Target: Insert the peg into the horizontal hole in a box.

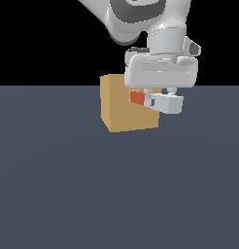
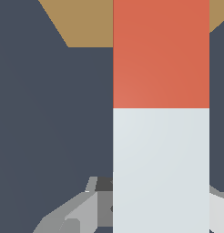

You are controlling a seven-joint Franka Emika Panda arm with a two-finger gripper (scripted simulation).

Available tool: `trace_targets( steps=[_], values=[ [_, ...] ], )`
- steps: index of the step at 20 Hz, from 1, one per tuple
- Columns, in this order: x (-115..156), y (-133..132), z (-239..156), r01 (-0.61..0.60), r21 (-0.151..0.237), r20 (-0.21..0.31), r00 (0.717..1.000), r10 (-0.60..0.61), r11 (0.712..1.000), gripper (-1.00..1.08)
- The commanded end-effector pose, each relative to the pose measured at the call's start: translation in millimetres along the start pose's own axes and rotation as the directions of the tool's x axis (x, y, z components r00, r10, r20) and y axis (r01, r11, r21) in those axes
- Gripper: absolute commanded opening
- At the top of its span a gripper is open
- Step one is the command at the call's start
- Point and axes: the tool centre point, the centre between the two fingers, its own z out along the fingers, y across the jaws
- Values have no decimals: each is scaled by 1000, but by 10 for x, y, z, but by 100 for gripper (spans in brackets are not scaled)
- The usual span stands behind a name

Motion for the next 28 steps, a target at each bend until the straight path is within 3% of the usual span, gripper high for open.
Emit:
trace_targets(
  steps=[1,16,20,28],
  values=[
    [-8,12,-25,-2,-3,1,1000,2,1000,-100],
    [63,16,-18,-1,-2,1,1000,1,1000,-100],
    [293,10,-23,-1,-3,1,1000,1,1000,-100],
    [1009,7,-37,-1,-5,1,1000,1,1000,-100]
  ],
)
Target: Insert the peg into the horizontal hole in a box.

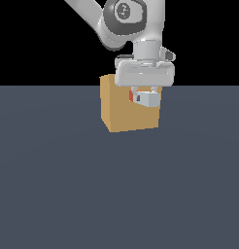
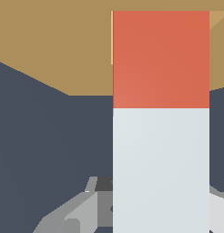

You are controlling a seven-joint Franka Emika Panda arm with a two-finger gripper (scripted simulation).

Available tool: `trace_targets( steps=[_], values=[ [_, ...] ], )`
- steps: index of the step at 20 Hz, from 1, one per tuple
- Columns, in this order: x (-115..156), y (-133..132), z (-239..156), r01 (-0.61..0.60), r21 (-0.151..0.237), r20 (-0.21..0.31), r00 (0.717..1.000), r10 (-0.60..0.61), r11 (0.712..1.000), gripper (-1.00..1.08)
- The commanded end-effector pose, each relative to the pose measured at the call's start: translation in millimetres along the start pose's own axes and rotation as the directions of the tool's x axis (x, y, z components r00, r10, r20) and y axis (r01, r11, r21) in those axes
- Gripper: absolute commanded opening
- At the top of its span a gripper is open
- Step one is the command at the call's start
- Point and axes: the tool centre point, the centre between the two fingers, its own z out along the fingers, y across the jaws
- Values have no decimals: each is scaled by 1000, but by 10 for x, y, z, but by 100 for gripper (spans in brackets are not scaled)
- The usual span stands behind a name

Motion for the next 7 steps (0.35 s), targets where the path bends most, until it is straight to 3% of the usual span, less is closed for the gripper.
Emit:
trace_targets(
  steps=[1,7],
  values=[
    [184,10,-25,-1,-5,1,1000,1,1000,-100],
    [357,19,-32,-1,-5,1,1000,1,1000,-100]
  ],
)
